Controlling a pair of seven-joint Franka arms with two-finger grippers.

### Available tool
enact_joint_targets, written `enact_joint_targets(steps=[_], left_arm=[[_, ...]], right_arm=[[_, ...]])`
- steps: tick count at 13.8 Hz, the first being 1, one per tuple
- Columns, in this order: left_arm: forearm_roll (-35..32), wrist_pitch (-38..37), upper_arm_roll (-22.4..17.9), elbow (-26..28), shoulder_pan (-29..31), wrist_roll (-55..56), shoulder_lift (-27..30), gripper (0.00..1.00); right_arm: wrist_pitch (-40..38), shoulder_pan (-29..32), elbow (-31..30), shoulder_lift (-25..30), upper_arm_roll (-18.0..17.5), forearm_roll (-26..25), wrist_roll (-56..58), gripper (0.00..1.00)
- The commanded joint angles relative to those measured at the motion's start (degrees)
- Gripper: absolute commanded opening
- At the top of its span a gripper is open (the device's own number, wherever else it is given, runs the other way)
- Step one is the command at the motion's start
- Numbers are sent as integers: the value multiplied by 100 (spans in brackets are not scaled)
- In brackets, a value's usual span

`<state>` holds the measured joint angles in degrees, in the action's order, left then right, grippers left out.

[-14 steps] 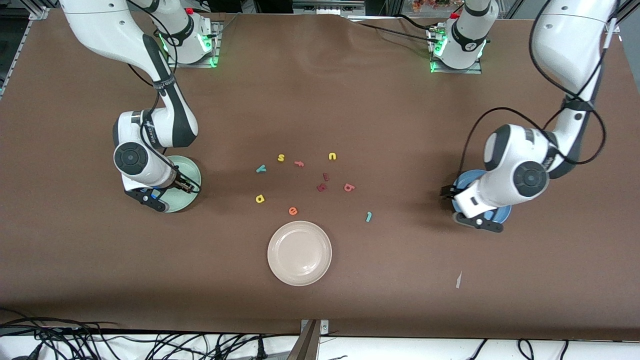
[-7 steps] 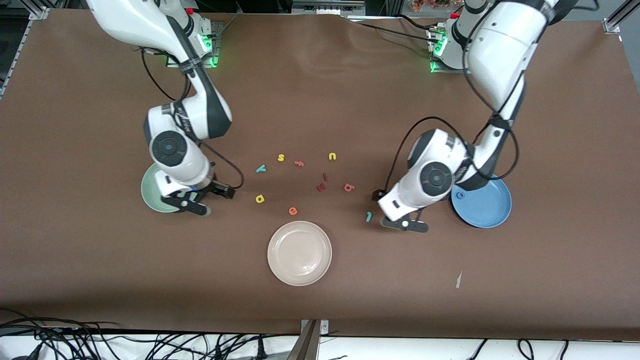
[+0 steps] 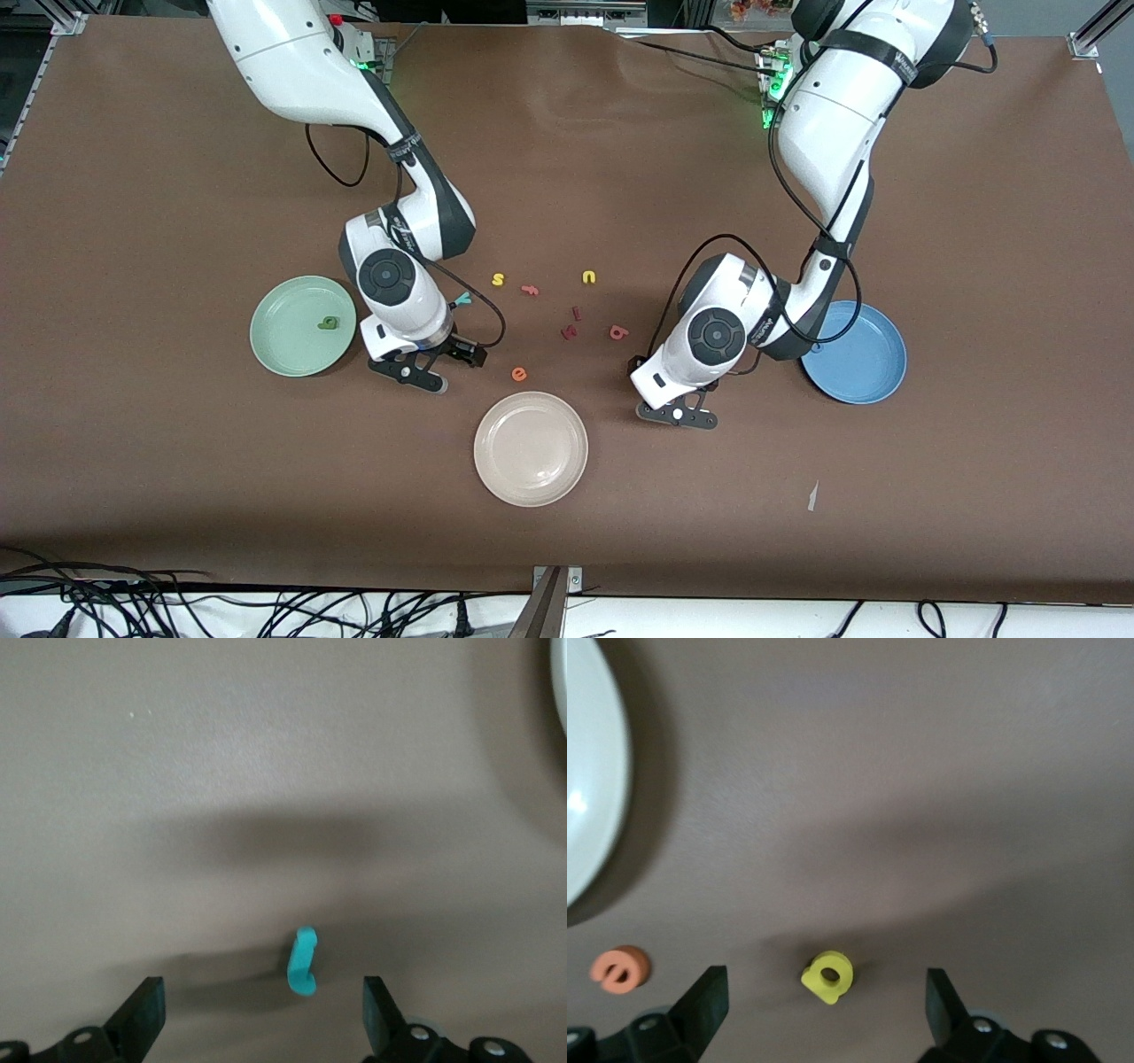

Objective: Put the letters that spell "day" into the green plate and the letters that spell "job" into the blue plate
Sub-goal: 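Grasp the teal l with the left gripper while the right gripper grasps yellow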

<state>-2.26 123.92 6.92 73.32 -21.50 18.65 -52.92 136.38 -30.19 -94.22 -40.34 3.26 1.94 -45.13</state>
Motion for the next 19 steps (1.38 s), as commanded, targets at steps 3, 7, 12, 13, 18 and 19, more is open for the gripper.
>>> enact_joint_targets(steps=[3, 7, 12, 13, 18, 19], left_arm=[[41, -87, -138, -590, -143, 165, -403, 93], [41, -18, -200, -608, -240, 367, -456, 71], [41, 71, -200, -573, -231, 490, -456, 15], [41, 71, -200, -573, -231, 508, -456, 6], [6, -261, -191, -495, 13, 447, -88, 0], [6, -611, -165, -503, 119, 343, -26, 0]], right_arm=[[249, -22, 184, -325, 17, 17, 31, 62], [222, -189, 141, -352, -1, 78, -83, 74], [187, -171, 79, -317, 25, 52, -14, 28], [187, -154, 79, -308, 26, 52, 21, 25], [-628, -154, 201, 130, 297, -158, 205, 17], [-909, -145, 211, 279, 446, -255, 502, 17]])
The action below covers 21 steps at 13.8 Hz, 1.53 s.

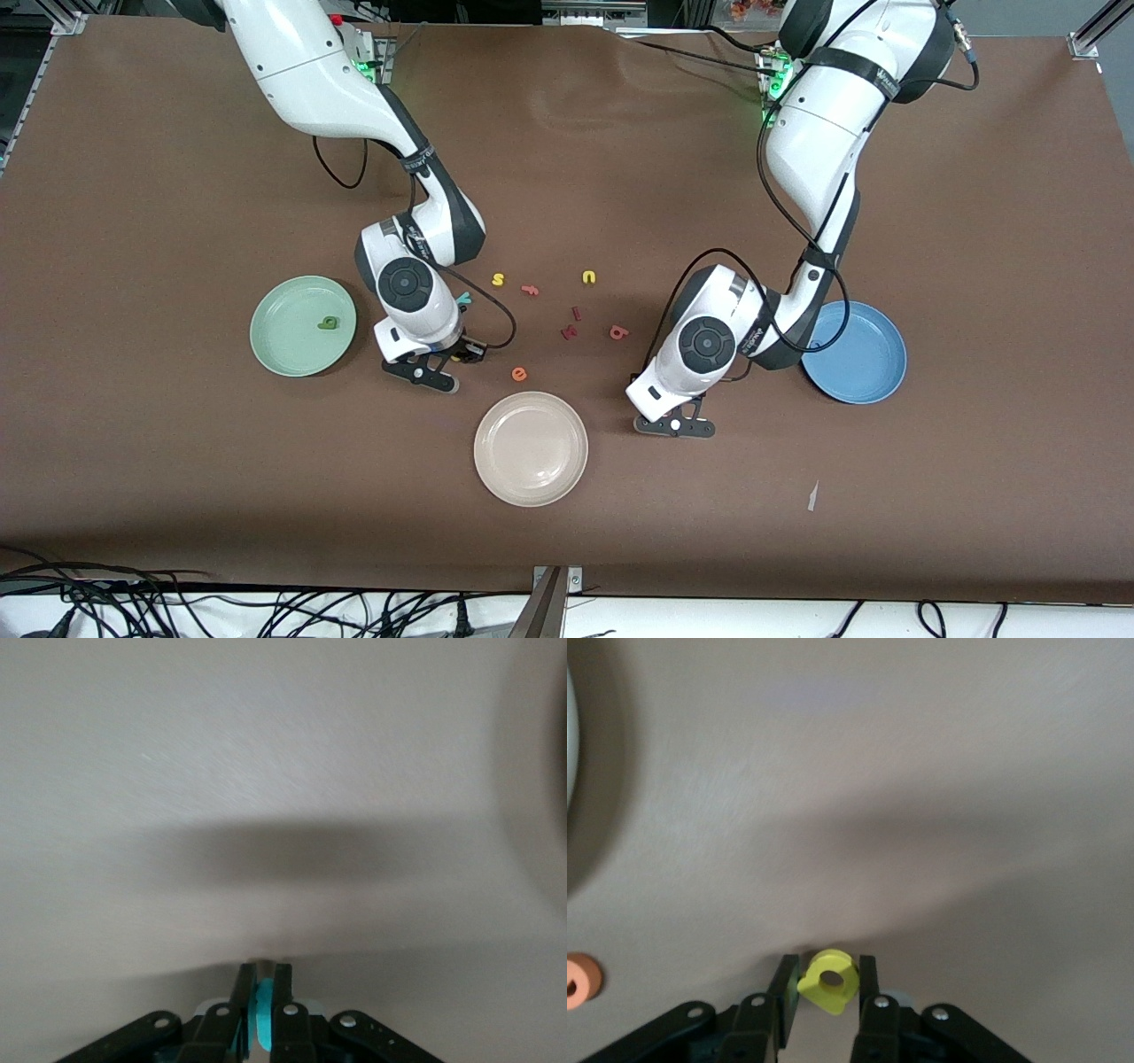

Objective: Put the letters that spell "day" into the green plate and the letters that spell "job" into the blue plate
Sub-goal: 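Grasp the teal l with the left gripper while the right gripper grasps yellow, then place the teal l and yellow letter on matching plates with both grippers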

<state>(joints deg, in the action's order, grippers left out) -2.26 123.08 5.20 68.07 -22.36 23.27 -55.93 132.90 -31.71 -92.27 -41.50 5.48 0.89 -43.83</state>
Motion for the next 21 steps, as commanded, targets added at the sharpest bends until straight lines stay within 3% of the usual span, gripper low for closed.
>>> enact_joint_targets(steps=[1, 3, 5, 8, 11, 12, 13, 15, 17, 18, 19, 20, 21], left_arm=[[41, -739, 8, 31, 258, -295, 371, 0], [68, -1108, 16, 171, 503, -707, 608, 0], [77, -1705, 16, 364, 906, -1592, 950, 0], [-2, -1867, 8, 1319, 1557, -2702, 1784, 0], [-90, -1411, 8, 2427, 2242, -3730, 2540, 0], [-90, -1183, 16, 2779, 2410, -3925, 2743, 0], [-99, -937, 8, 3104, 2490, -3979, 2893, 0], [-160, -253, -10, 3825, 2525, -3979, 3052, 0], [-266, 713, 8, 4458, 2727, -3988, 3088, 0], [-266, 874, 8, 4531, 2728, -3979, 3062, 23], [-266, 859, 8, 4488, 2719, -3979, 3053, 87], [-257, 771, 8, 4418, 2719, -3936, 3079, 100], [-249, 544, 16, 4252, 2719, -3883, 3105, 100]], right_arm=[[-868, 7, 8, 510, 417, -151, 749, 17], [-1615, 15, -62, 712, 961, -98, 1575, 17], [-1742, 68, -490, 940, 1506, -2, 2541, 16], [-1024, 156, -1475, 1179, 2044, 393, 3676, 16], [48, 209, -2354, 1170, 2071, 605, 3838, 18], [225, 226, -2461, 1170, 2071, 605, 3820, 48], [192, 253, -2454, 1196, 2089, 605, 3837, 99], [-175, 235, -2253, 1398, 2063, 605, 3785, 100], [-1148, 227, -1657, 1451, 2036, 605, 3593, 100], [-1457, 183, -1445, 1460, 1967, 640, 3296, 100], [-1521, 61, -1382, 1469, 1827, 658, 2771, 100], [-1505, -71, -1364, 1469, 1721, 658, 2148, 100], [-1461, -273, -1364, 1460, 1598, 658, 1576, 100]])
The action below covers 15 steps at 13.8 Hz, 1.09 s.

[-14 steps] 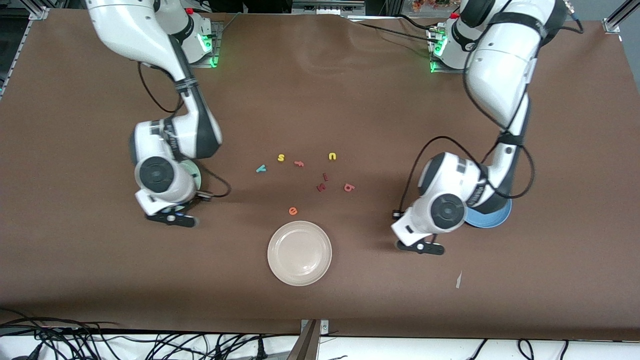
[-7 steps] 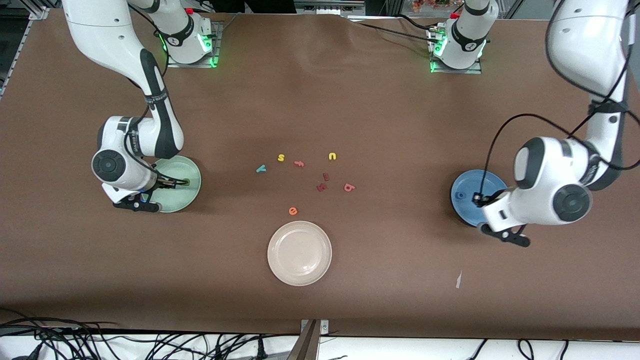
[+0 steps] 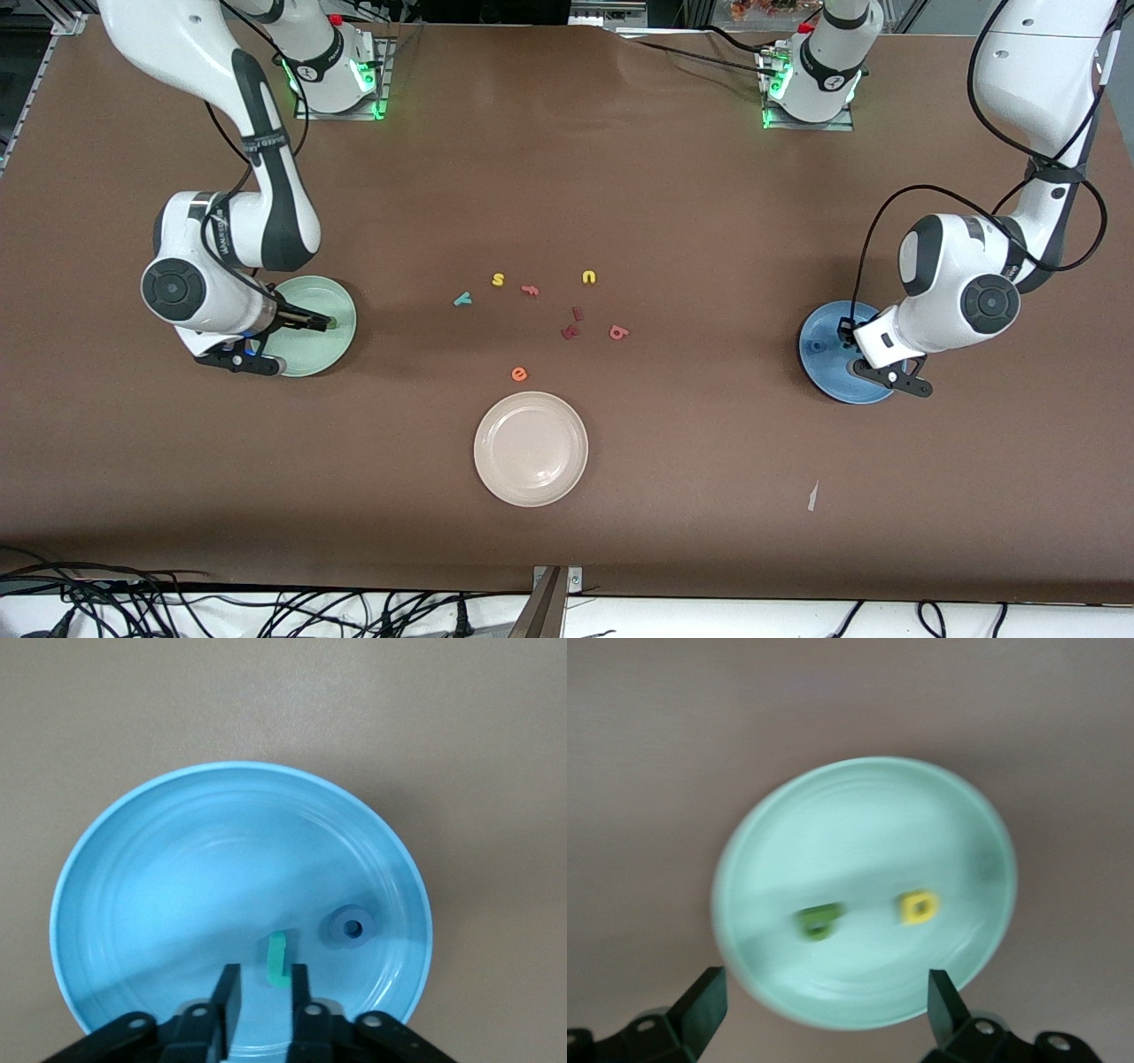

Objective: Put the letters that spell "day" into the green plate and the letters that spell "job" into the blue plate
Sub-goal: 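Place the teal l and yellow letter on matching plates with both grippers, then grasp the teal letter with the right gripper while the left gripper reaches pink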

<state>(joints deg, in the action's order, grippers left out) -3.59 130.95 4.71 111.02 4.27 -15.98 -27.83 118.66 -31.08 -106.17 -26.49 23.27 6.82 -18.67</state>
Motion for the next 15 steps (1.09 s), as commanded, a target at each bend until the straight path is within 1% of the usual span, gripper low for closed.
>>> enact_joint_targets(steps=[1, 2, 3, 4, 6, 8, 9, 10, 11, 13, 14, 15], left_arm=[[-29, -628, 66, -315, 31, 68, 287, 100], [68, -919, 74, -535, -48, 330, 261, 100], [260, -1018, 144, -581, -162, 959, 252, 100], [306, -1010, 249, -564, -355, 1713, 243, 100], [376, -984, 303, -590, -776, 2832, 234, 100], [735, -809, 382, -607, -1163, 3476, 208, 100], [867, -608, 382, -642, -1417, 3757, 129, 100], [895, -406, 382, -712, -1681, 4160, 15, 100], [878, -264, 382, -913, -1927, 4617, -203, 100], [816, -245, 382, -1562, -2411, 5286, -704, 100], [816, -245, 365, -1835, -2639, 5577, -941, 100], [807, -245, 347, -2029, -2824, 5797, -1118, 100]], right_arm=[[120, -555, 27, -40, -217, 65, -1546, 100], [374, -731, 18, -67, -226, 65, -2179, 100], [586, -968, 18, -110, -235, 65, -2777, 100], [744, -1127, 26, -206, -235, 65, -3261, 100], [991, -1383, 27, -312, -235, 91, -4036, 99], [1412, -1655, 27, -593, -235, 292, -4635, 94], [1579, -1804, 27, -733, -235, 459, -4898, 84], [1659, -1945, 27, -822, -235, 600, -5153, 82], [1669, -2042, -8, -866, -235, 653, -5338, 77], [1678, -2139, -79, -875, -235, 663, -5559, 75], [1721, -2157, -96, -902, -235, 671, -5569, 69], [1835, -2174, -105, -971, -244, 680, -5586, 67]])
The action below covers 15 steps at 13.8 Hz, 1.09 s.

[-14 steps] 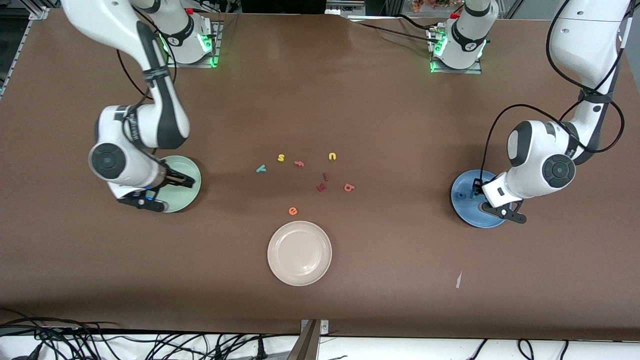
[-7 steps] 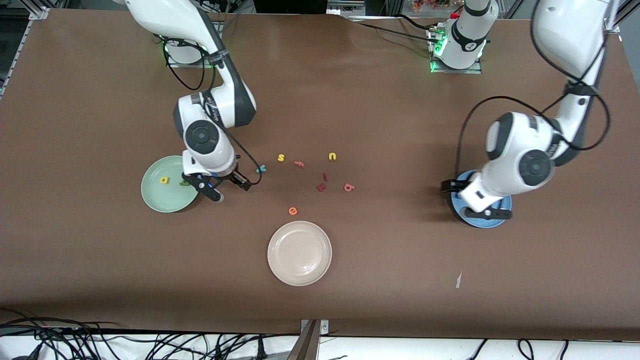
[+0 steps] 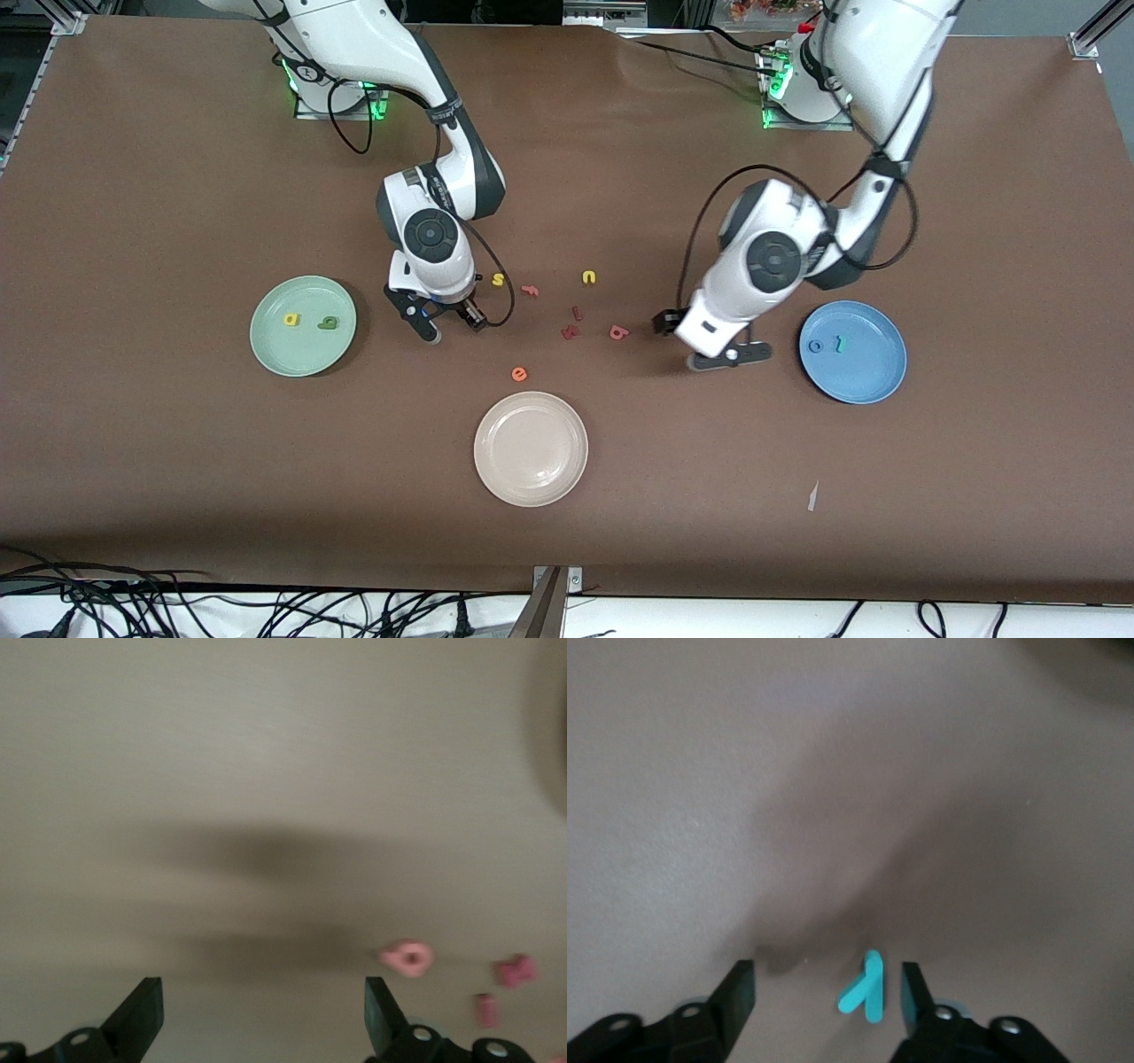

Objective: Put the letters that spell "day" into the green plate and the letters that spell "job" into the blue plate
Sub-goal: 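Grasp the teal letter with the right gripper while the left gripper reaches pink, then place the teal letter on the green plate while the left gripper grasps pink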

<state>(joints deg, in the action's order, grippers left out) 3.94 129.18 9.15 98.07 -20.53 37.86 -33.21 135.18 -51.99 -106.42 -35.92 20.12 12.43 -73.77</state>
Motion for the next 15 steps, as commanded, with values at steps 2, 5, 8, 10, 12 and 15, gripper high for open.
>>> enact_joint_targets(steps=[2, 5, 8, 10, 12, 15], left_arm=[[54, -42, -115, -807, -575, 547, -730, 100], [-734, 204, -106, -807, -768, 984, -958, 100], [-983, 354, -97, -825, -786, 1189, -1100, 100], [-965, 363, -97, -851, -856, 1198, -1170, 98], [-948, 354, -97, -1000, -909, 1198, -1301, 96], [-965, 363, -97, -1062, -918, 1198, -1363, 90]], right_arm=[[211, -136, -124, -73, 71, 119, -190, 63], [149, -180, -264, -12, 71, 119, -207, 58], [167, -180, -327, -12, 71, 111, -181, 57], [141, -180, -344, 24, 71, 111, -146, 31], [141, -206, -380, 24, 71, 111, -138, 12], [141, -207, -380, 24, 80, 110, -93, 0]])
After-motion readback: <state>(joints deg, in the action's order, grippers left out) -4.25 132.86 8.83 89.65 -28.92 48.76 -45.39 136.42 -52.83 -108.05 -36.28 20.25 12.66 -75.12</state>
